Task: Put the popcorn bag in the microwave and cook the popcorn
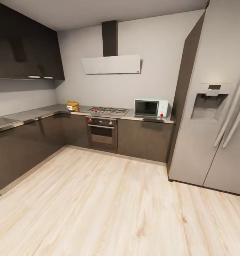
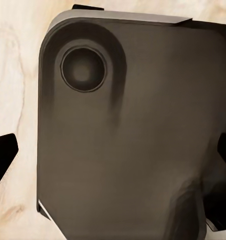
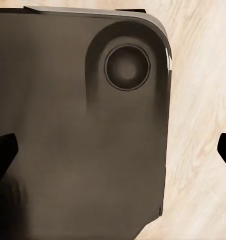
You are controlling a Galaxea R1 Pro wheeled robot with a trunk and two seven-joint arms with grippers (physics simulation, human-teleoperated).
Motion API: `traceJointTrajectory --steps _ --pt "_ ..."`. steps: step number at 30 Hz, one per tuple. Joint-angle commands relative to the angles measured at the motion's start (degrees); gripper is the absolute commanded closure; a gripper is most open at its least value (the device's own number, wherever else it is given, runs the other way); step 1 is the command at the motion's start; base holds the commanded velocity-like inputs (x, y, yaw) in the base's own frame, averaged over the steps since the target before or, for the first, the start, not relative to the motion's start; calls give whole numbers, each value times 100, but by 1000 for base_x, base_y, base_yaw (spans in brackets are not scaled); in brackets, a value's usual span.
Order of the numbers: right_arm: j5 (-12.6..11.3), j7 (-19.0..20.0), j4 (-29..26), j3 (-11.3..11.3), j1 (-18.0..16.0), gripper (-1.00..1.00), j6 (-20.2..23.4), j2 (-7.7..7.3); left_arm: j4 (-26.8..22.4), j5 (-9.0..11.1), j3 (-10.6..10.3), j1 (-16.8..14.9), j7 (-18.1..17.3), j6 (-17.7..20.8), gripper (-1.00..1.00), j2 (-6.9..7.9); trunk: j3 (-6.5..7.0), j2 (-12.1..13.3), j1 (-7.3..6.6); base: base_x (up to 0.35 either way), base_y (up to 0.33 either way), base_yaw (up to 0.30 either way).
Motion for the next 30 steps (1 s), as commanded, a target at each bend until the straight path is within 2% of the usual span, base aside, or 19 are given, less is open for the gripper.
traceJointTrajectory --steps 1,6,21,30 --pt "-7 -3 1 -2 -1 -100 -19 1 -2 36 32 -2 5 -7 -100 -2 -4 -2 0 1 0 -246" --pt "-8 1 1 -2 -1 -100 -19 1 -4 29 32 -1 2 -3 -100 -3 -4 -2 0 90 0 -246" --pt "1 9 1 7 -1 -100 -19 1 5 27 24 -1 5 -1 -100 -2 -4 -2 0 313 76 -245" --pt "54 11 1 47 -1 -100 -11 -2 5 27 24 -1 4 8 -100 -2 -4 -2 0 318 103 -43"
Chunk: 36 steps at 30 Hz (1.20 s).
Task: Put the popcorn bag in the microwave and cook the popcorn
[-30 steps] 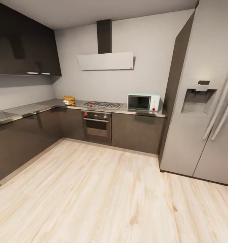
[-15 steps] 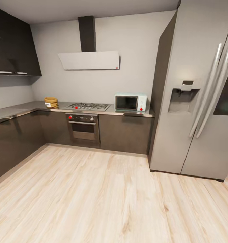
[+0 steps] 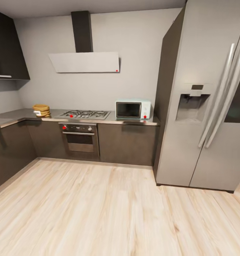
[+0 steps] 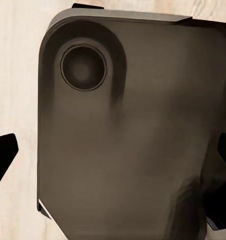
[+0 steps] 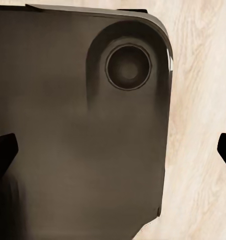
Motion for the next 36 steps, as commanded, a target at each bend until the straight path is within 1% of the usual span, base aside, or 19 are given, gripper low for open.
traceJointTrajectory --steps 1,13,14,28,36 --pt "3 1 1 3 -1 -100 -19 1 -2 35 32 -1 4 -5 -100 -2 -5 -2 3 318 110 -1" --pt "21 -17 1 1 -1 -100 -25 0 -2 35 32 -1 3 -5 -100 -2 -5 -2 3 318 110 0" --pt "-7 -17 1 -15 -1 -100 -26 1 -2 35 32 -1 1 -5 -100 -2 -5 -2 3 318 110 -65" --pt "-19 -17 1 -21 -1 -100 -27 2 -2 35 32 -1 -1 -5 -100 -2 -5 -2 3 318 128 -226" --pt "7 -5 1 5 -1 -100 -19 0 -2 35 32 -1 4 -5 -100 -2 -5 -2 3 318 148 -40"
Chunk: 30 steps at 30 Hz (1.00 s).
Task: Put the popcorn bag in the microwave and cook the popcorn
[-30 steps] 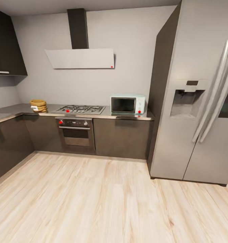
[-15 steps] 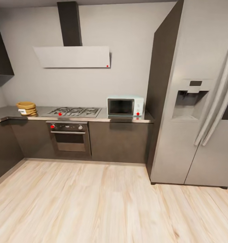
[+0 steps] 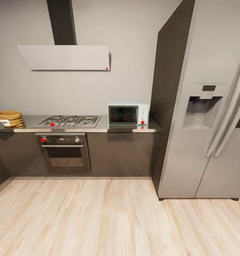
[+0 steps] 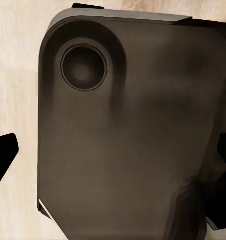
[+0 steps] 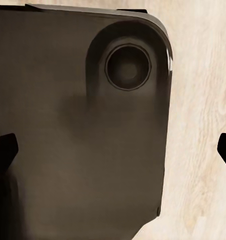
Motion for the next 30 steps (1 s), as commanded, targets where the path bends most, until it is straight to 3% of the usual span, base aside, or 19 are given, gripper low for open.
traceJointTrajectory --steps 1,26,28,30 --pt "1 3 1 4 -1 -100 -18 -2 -2 38 32 -1 6 -5 -100 -2 -5 -2 3 318 149 -1" --pt "1 -11 1 12 -1 -100 0 -4 -2 61 32 -1 15 48 -100 -2 -5 -2 3 324 34 0" --pt "-1 -11 1 12 -1 -100 -1 -3 -2 114 30 -1 15 48 -100 -2 -5 -2 3 326 0 0" --pt "0 -11 1 12 -1 -100 -1 -3 -2 370 24 -1 10 48 -100 -2 -5 -2 3 326 0 0"
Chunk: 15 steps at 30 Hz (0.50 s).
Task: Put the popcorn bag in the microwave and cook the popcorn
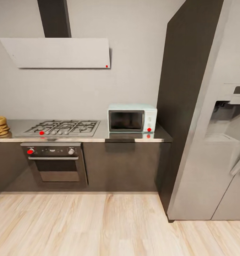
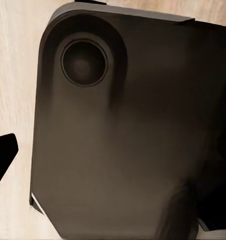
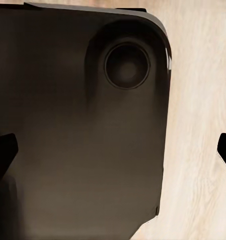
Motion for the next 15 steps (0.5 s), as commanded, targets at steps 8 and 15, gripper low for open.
traceJointTrajectory --steps 8,15 --pt "1 -1 1 3 -1 -100 -26 0 -3 222 20 -1 3 9 -100 -2 -5 -2 3 326 0 0" --pt "2 -1 1 3 -1 -100 -31 -1 -3 218 20 -2 2 -5 -100 -2 -5 -2 3 326 0 0"
